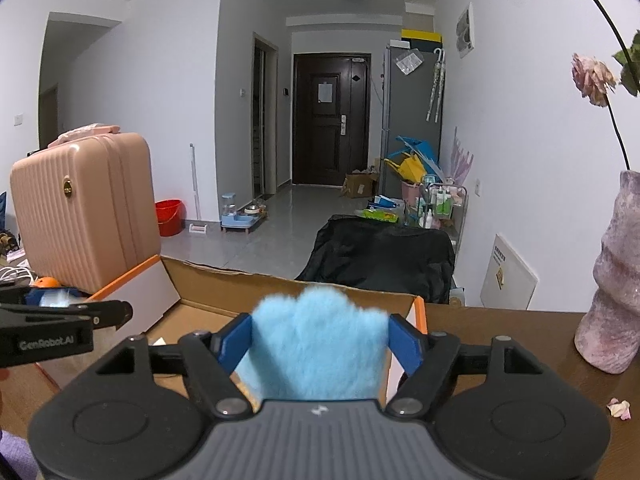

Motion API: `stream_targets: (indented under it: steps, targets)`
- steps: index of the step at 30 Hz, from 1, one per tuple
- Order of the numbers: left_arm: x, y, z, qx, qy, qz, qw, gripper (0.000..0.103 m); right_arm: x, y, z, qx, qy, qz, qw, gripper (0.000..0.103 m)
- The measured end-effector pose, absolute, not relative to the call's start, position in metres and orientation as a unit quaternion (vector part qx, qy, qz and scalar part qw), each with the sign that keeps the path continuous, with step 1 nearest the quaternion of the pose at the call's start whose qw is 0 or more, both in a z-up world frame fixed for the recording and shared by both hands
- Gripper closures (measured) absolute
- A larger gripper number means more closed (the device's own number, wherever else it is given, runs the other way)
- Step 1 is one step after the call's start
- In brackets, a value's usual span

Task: Organize soft objects
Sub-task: 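Open left gripper over the box to drop the bag while right gripper releases the blue plush, then withdraw both grippers from the box back toward the remaining soft items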

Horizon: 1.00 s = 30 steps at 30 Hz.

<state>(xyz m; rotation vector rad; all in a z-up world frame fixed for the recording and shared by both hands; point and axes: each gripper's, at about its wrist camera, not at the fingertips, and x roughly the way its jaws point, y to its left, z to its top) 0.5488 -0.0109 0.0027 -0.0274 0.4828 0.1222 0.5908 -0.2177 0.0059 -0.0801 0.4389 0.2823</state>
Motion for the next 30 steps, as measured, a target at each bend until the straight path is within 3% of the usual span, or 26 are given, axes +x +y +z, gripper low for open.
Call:
stream_targets:
  steps: [1,5,30]
  targets:
    - [0.548,-0.011,0.003,-0.013,0.237,0.065,0.969,0.028,0.591,-0.218,0.006,-0.038,0.218,0.138,0.965,0.019]
    - [0.544,-0.011,0.004,-0.01,0.226,0.075,0.971,0.001,0.592,-0.221,0.005,-0.031,0.222,0.133,0.965,0.0]
    - [0.526,-0.005,0.013,-0.032,0.221,0.079,0.972,0.0,0.566,-0.226,0.016,-0.048,0.198,0.124,0.971,0.0]
